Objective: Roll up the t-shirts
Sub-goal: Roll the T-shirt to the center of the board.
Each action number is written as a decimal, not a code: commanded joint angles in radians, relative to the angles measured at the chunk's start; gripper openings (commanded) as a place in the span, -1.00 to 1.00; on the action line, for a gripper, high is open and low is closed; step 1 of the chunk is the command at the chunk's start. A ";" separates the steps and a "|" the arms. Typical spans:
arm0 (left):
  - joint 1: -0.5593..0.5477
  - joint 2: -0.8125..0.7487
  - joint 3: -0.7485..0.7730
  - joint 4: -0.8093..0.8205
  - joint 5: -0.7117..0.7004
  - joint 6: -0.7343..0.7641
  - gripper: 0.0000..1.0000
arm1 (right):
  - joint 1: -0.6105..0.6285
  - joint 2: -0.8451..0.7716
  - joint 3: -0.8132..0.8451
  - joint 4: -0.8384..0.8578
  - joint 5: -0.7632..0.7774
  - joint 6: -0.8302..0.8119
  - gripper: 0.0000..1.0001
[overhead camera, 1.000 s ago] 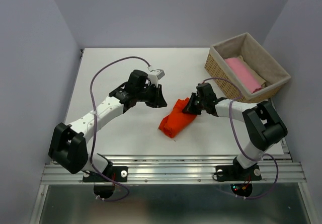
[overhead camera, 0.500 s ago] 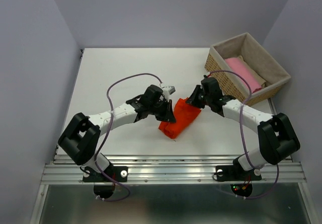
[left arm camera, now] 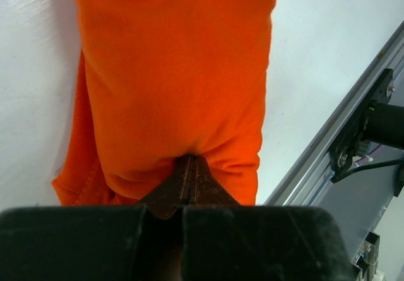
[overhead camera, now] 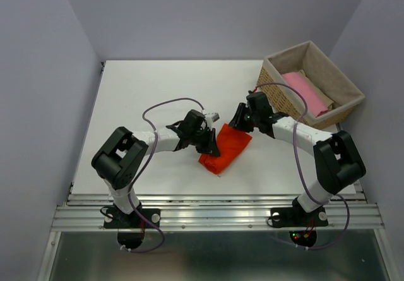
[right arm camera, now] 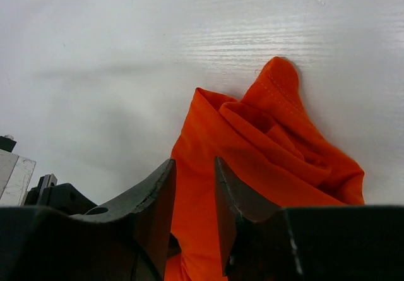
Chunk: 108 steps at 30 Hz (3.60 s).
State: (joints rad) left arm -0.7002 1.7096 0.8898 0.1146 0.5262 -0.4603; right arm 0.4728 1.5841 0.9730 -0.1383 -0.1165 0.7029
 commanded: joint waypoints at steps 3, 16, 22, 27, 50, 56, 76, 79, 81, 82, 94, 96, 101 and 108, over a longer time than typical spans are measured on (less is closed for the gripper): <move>0.022 0.065 0.024 -0.021 -0.031 0.077 -1.00 | 0.007 0.050 0.079 -0.027 -0.002 -0.065 -0.27; 0.036 -0.153 0.262 -0.233 -0.040 0.138 -0.63 | -0.031 -0.179 -0.042 -0.090 0.169 -0.060 -0.07; 0.048 0.040 0.419 -0.316 -0.064 0.198 0.18 | -0.094 -0.225 -0.146 -0.089 0.089 -0.029 -0.02; 0.053 0.160 0.514 -0.358 -0.152 0.207 0.35 | -0.094 -0.251 -0.217 -0.089 0.101 -0.017 -0.02; 0.039 0.262 0.514 -0.303 0.051 0.218 0.24 | -0.103 -0.202 -0.290 0.023 -0.002 0.076 0.22; 0.034 0.272 0.502 -0.254 0.100 0.198 0.14 | -0.112 -0.196 -0.315 0.086 -0.045 0.118 0.22; 0.022 0.349 0.522 -0.178 0.268 0.155 -1.00 | -0.172 -0.145 -0.390 0.275 -0.158 0.147 0.22; 0.024 0.329 0.482 -0.127 0.343 0.132 -1.00 | -0.172 -0.142 -0.370 0.292 -0.173 0.126 0.25; 0.024 0.314 0.465 -0.072 0.383 0.114 -1.00 | -0.172 -0.163 -0.356 0.296 -0.170 0.113 0.37; 0.025 0.311 0.446 -0.031 0.424 0.089 -1.00 | -0.172 -0.173 -0.356 0.305 -0.173 0.112 0.41; 0.033 0.326 0.377 0.126 0.508 -0.015 -1.00 | -0.191 -0.265 -0.440 0.263 -0.115 0.185 0.74; 0.036 0.320 0.371 0.129 0.508 -0.015 -1.00 | -0.191 -0.268 -0.453 0.263 -0.120 0.190 0.75; 0.036 0.323 0.359 0.142 0.509 -0.018 -1.00 | -0.191 -0.246 -0.462 0.275 -0.127 0.191 0.87; 0.042 0.328 0.351 0.172 0.520 -0.034 -1.00 | -0.191 -0.223 -0.477 0.313 -0.118 0.210 0.88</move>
State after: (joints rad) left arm -0.6643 2.0655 1.2510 0.2260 0.9916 -0.4816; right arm 0.2882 1.3506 0.5087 0.1165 -0.2584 0.8974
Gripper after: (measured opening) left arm 0.052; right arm 0.940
